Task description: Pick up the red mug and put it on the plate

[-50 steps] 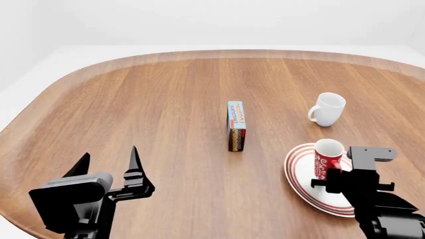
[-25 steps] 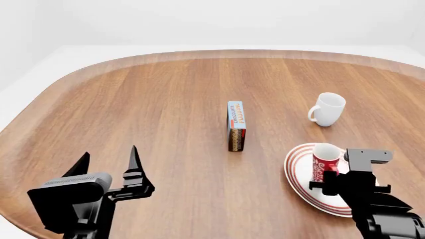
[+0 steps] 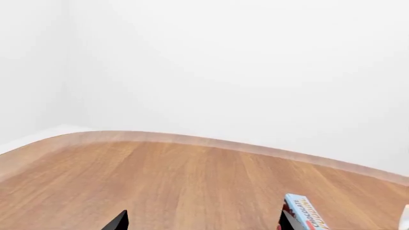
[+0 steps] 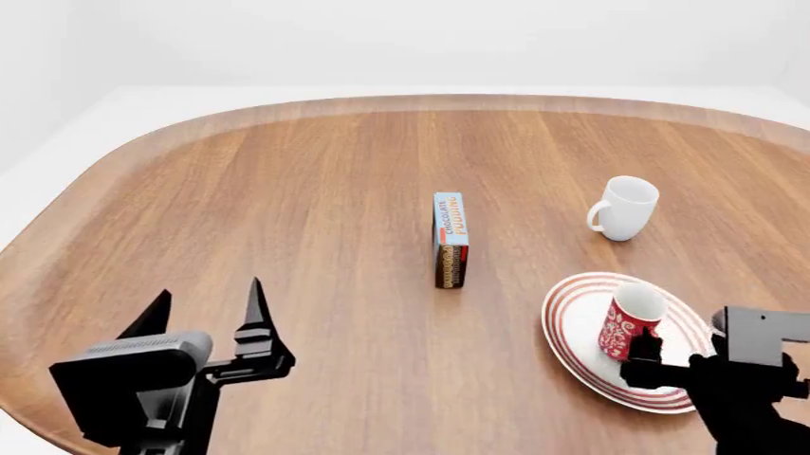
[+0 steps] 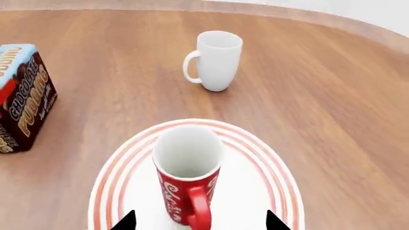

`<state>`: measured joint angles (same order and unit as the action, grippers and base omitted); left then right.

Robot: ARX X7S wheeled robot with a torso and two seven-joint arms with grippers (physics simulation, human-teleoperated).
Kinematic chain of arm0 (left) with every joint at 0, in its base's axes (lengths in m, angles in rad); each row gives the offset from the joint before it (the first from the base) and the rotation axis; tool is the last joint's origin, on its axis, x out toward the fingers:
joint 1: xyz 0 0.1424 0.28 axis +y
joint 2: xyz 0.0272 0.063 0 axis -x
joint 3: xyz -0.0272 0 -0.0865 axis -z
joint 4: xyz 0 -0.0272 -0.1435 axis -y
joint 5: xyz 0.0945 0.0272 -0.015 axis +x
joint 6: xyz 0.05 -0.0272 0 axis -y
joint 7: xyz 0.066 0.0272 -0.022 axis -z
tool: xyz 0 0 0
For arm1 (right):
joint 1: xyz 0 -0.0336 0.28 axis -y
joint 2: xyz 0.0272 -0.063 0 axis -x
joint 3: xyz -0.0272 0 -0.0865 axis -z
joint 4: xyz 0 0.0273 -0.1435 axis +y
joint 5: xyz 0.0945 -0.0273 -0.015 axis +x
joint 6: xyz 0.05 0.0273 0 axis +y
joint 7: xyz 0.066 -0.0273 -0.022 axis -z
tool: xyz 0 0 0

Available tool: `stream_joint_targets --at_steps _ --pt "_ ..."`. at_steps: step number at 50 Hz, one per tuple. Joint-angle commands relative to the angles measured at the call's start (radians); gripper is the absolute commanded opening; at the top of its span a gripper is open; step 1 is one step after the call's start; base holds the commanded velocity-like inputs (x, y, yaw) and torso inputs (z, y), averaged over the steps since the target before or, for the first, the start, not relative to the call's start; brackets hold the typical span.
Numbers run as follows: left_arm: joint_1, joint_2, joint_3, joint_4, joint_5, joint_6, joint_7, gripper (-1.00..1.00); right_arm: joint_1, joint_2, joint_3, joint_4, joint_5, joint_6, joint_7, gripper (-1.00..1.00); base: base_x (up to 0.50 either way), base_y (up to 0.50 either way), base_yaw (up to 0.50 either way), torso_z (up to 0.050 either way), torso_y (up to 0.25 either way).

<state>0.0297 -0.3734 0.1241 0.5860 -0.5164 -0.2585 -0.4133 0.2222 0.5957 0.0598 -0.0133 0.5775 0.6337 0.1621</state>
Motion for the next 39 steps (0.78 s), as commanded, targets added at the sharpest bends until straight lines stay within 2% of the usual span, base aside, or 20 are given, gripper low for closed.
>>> stream_joint_targets --at_steps 1,10,16,21,24,26,27,31,35,39 --pt "0.001 -0.004 0.006 0.01 -0.002 0.0 -0.002 1.0 -0.341 0.064 0.262 -0.517 0.14 0.037 0.119 1.0 0.0 0.0 0.0 0.0 0.0" --pt "-0.006 -0.018 -0.009 0.051 -0.028 -0.017 -0.015 1.0 -0.493 0.074 0.47 -0.835 0.203 0.031 0.185 1.0 0.0 0.0 0.0 0.0 0.0" --pt "-0.007 -0.031 -0.029 0.089 -0.054 -0.021 -0.021 1.0 -0.624 -0.023 0.533 -0.938 0.068 -0.149 0.13 1.0 0.0 0.0 0.0 0.0 0.0" --pt "0.013 -0.066 -0.09 0.204 -0.081 -0.003 -0.042 1.0 -0.684 -0.033 0.611 -1.03 0.071 -0.203 0.141 1.0 0.0 0.0 0.0 0.0 0.0" --pt "0.029 -0.083 -0.127 0.252 -0.102 0.007 -0.053 1.0 -0.83 0.107 0.584 -1.033 0.095 -0.361 0.297 1.0 0.0 0.0 0.0 0.0 0.0" --pt "0.051 -0.103 -0.169 0.294 -0.132 0.018 -0.06 1.0 -1.004 0.245 0.569 -1.034 0.065 -0.548 0.456 1.0 0.0 0.0 0.0 0.0 0.0" --pt "0.059 -0.109 -0.184 0.307 -0.143 0.023 -0.063 1.0 -1.007 0.249 0.56 -1.034 0.044 -0.562 0.46 1.0 0.0 0.0 0.0 0.0 0.0" --pt "0.071 -0.126 -0.25 0.339 -0.184 0.046 -0.079 1.0 -1.007 0.141 0.575 -1.034 -0.071 -0.638 0.359 1.0 0.0 0.0 0.0 0.0 0.0" --pt "0.083 -0.139 -0.288 0.36 -0.212 0.064 -0.084 1.0 -1.007 0.044 0.617 -1.034 -0.094 -0.676 0.245 1.0 0.0 0.0 0.0 0.0 0.0" --pt "0.087 -0.143 -0.3 0.368 -0.222 0.072 -0.087 1.0 -1.007 0.036 0.621 -1.034 -0.101 -0.682 0.231 1.0 0.0 0.0 0.0 0.0 0.0"
